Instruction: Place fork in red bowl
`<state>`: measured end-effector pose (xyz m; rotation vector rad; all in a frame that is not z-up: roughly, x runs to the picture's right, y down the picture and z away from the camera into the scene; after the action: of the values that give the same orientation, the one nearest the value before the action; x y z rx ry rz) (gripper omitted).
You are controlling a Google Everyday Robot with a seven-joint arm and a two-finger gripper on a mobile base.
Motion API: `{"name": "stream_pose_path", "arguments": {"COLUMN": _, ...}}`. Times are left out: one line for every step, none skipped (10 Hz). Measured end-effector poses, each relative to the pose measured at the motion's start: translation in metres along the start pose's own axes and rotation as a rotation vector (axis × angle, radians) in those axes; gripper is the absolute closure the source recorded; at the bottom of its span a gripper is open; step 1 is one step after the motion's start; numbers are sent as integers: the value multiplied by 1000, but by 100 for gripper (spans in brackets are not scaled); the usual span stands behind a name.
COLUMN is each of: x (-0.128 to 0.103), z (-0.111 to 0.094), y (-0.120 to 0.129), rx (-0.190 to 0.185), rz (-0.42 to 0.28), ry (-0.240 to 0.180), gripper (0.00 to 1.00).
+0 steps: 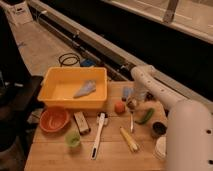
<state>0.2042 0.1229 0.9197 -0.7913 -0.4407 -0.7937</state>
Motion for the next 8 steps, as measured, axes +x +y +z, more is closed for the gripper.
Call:
{"name": "stream_pose_path", "arguments": {"x": 0, "z": 0, "y": 2, "rx": -7, "rz": 1, "ry": 1, "gripper": 98}}
{"name": "stream_pose_path", "arguments": {"x": 2, "z": -1, "y": 5, "rx": -9, "rz": 5, "ry": 2, "gripper": 100}}
{"name": "stream_pose_path", "arguments": {"x": 2, "z": 1, "y": 7, "rx": -6, "rz": 11, "ry": -1, "gripper": 100}}
{"name": "stream_pose_path", "arguments": {"x": 2, "z": 2, "y": 8, "rx": -2, "rz": 20, "ry": 0, "gripper": 100}}
{"name": "stream_pose_path", "arguments": {"x": 3, "z": 2, "y": 9, "rx": 9, "rz": 29, "ry": 4, "gripper": 100}}
{"name": "stream_pose_path", "arguments": {"x": 5, "z": 1, "y": 9, "rx": 15, "rz": 34, "ry": 12, "gripper": 100}}
{"name": "stream_pose_path", "arguments": {"x": 4, "z": 1, "y": 8, "rx": 15, "rz": 33, "ry": 12, "gripper": 100}}
{"name": "stream_pose_path", "arguments": {"x": 4, "z": -2, "y": 6, "rx": 22, "rz": 38, "ry": 18, "gripper": 100}}
